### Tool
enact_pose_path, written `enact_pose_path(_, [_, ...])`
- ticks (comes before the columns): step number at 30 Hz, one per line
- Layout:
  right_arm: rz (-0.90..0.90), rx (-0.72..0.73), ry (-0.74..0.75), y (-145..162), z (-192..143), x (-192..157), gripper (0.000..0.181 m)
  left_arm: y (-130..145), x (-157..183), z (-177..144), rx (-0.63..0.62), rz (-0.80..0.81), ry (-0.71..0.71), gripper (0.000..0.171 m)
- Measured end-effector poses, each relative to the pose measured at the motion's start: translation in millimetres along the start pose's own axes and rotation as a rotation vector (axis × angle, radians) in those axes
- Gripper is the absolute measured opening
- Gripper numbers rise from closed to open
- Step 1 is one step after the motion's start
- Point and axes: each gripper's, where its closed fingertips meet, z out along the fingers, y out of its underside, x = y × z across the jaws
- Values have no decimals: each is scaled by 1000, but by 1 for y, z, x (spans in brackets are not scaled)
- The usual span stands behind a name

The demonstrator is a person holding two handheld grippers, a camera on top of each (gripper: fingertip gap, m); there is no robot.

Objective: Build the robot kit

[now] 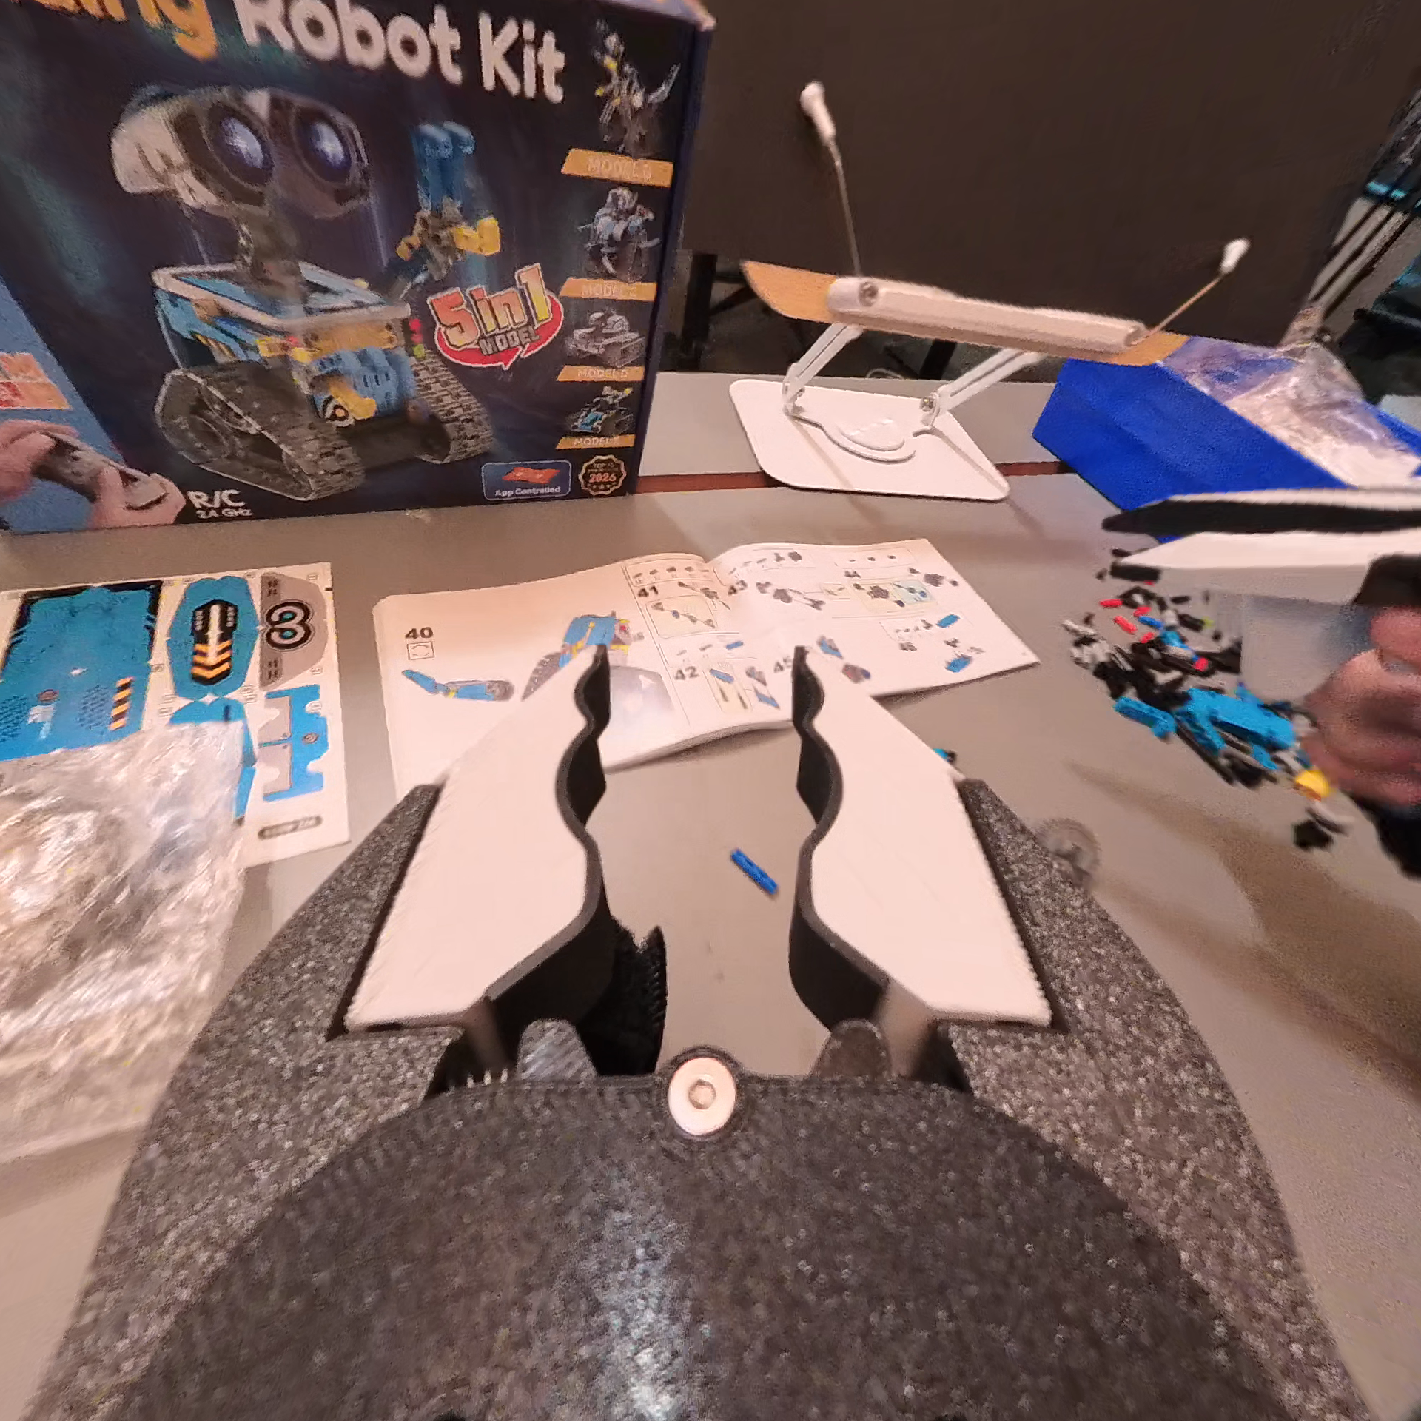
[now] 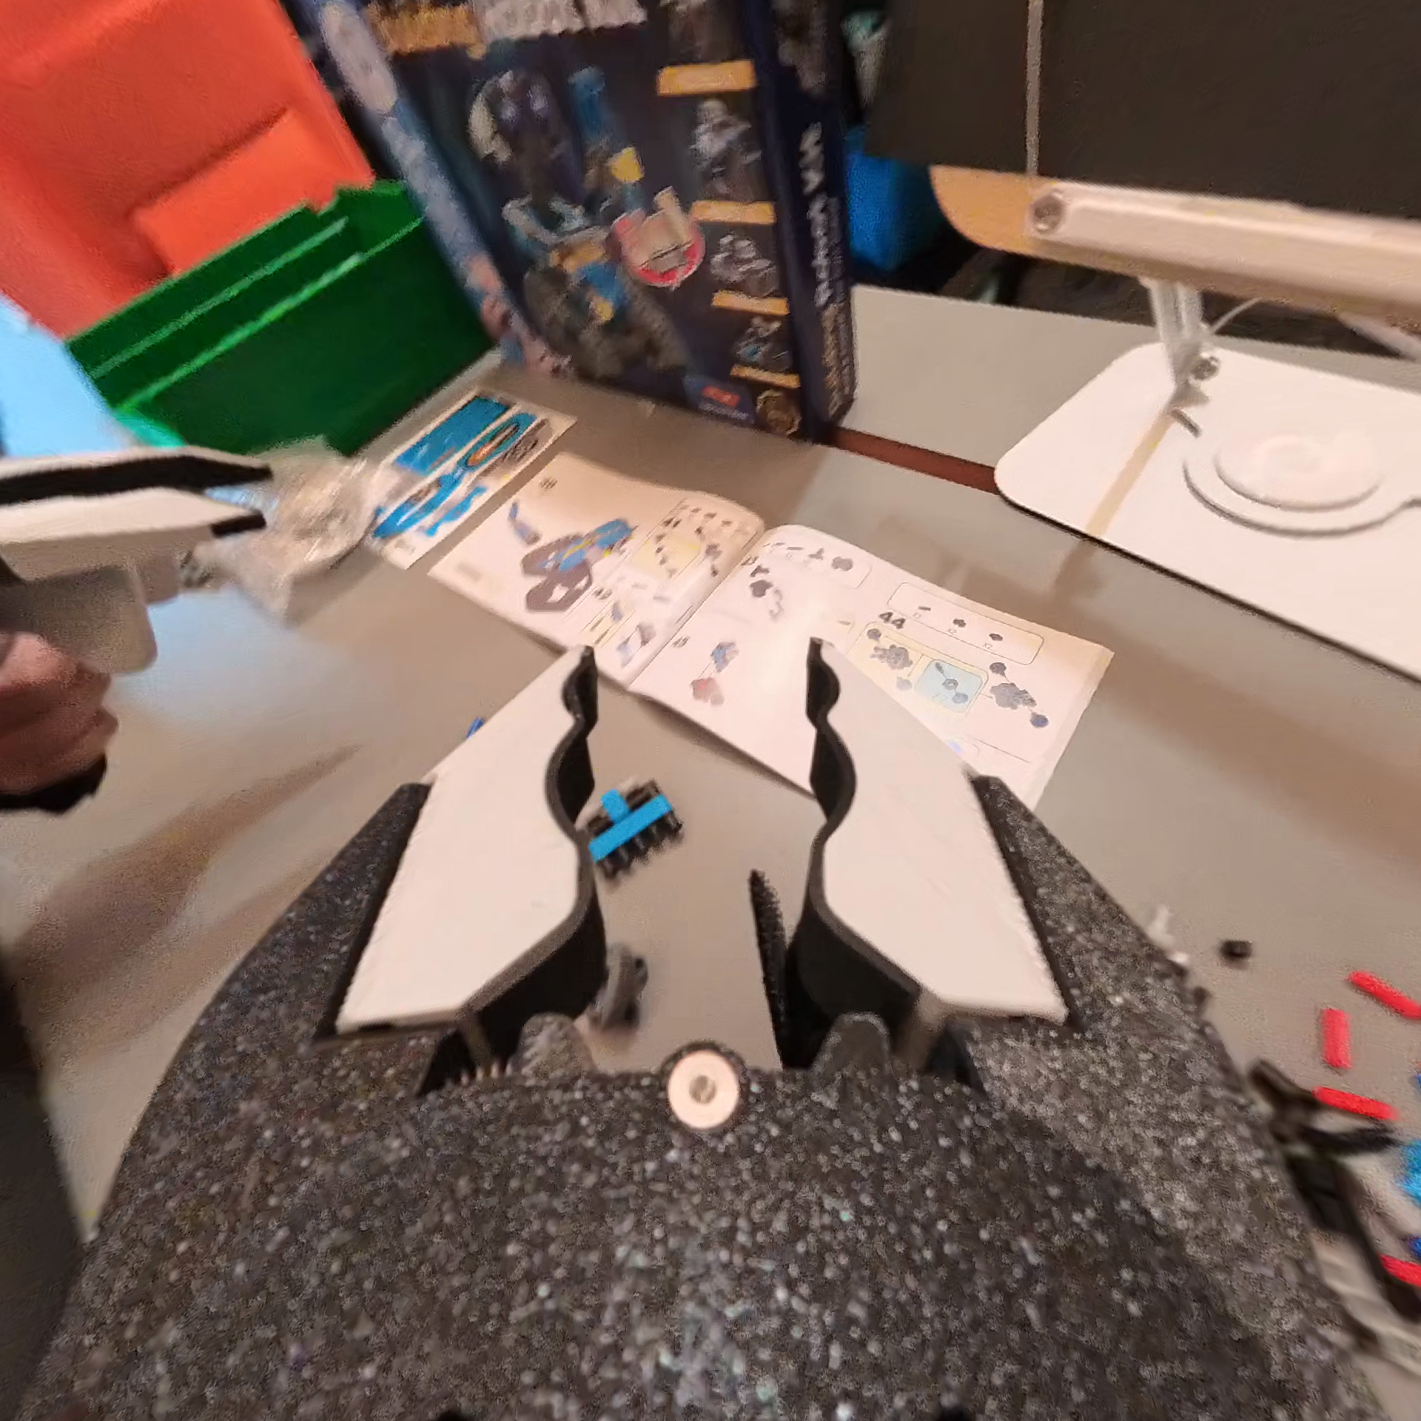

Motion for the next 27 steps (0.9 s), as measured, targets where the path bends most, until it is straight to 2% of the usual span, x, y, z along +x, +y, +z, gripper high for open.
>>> enact_pose_path(3, [31, 73, 65, 23, 19, 9, 55, 14, -5, 24, 12, 35, 28, 48])
enact_pose_path(4, [19, 59, 80, 33, 20, 12, 53, 19, -5, 26, 30, 57, 32, 47])
enact_pose_path(5, [26, 14, 73, 41, 19, 12, 59, 26, -5, 28, 43, 70, 43, 45])
enact_pose_path(6, [15, -10, 74, 44, 16, 14, 61, 34, -2, 29, 15, 62, 60, 40])
enact_pose_path(8, [-17, 49, 109, 37, 6, 22, 49, 42, 7, 28, -44, 27, 122, 39])
enact_pose_path(11, [36, 72, 61, 32, 3, 15, 54, 47, 9, 30, -38, -22, 139, 40])
enact_pose_path(15, [-31, 82, 108, 33, 0, 24, 53, 55, 12, 32, -61, 47, 143, 41])
enact_pose_path(22, [4, 23, 77, 48, 7, 27, 53, 58, 15, 32, -53, 83, 141, 41])
enact_pose_path(27, [-43, 19, 109, 46, 5, 31, 54, 60, 14, 33, -60, 166, 76, 42])
